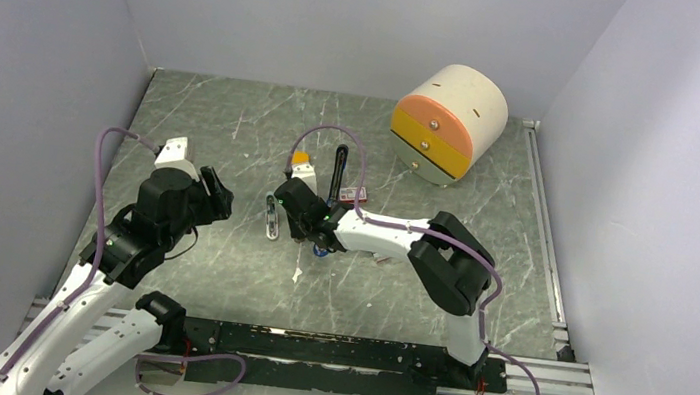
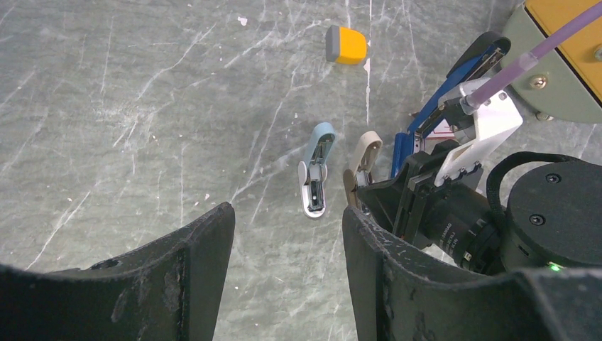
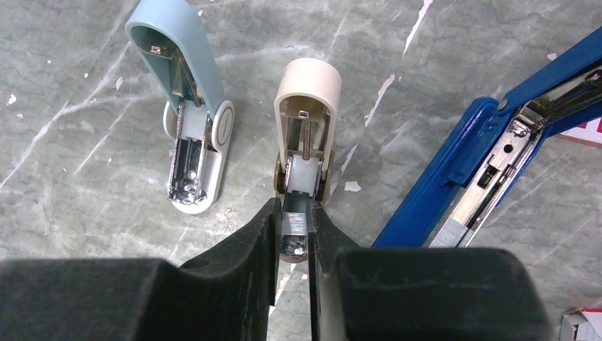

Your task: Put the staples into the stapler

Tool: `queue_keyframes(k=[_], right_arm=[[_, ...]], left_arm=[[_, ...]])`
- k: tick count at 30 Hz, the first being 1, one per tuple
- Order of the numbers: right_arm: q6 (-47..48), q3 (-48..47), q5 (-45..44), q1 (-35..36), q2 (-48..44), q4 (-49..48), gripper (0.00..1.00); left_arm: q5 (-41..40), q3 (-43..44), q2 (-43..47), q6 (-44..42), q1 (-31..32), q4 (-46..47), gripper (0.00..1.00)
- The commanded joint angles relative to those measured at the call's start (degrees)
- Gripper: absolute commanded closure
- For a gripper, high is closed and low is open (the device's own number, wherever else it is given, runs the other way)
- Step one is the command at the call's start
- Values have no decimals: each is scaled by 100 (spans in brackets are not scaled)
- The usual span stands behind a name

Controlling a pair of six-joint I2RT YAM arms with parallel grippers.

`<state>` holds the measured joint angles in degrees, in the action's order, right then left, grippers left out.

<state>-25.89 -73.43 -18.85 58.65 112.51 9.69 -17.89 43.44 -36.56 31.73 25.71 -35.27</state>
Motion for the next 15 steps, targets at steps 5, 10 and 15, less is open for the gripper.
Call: queue_keyframes(k=[5,10,15], right_arm=[[-54,109,-86,-23,139,-7,79],[-99,134,-67,-23,119,6,77],[-155,210,-126,-21,4,-29,76]], left_arm=[[50,42,26,-62,13,109,38],[49,39,34,-66,13,108,38],[51,41,34,-63,11,99,38]])
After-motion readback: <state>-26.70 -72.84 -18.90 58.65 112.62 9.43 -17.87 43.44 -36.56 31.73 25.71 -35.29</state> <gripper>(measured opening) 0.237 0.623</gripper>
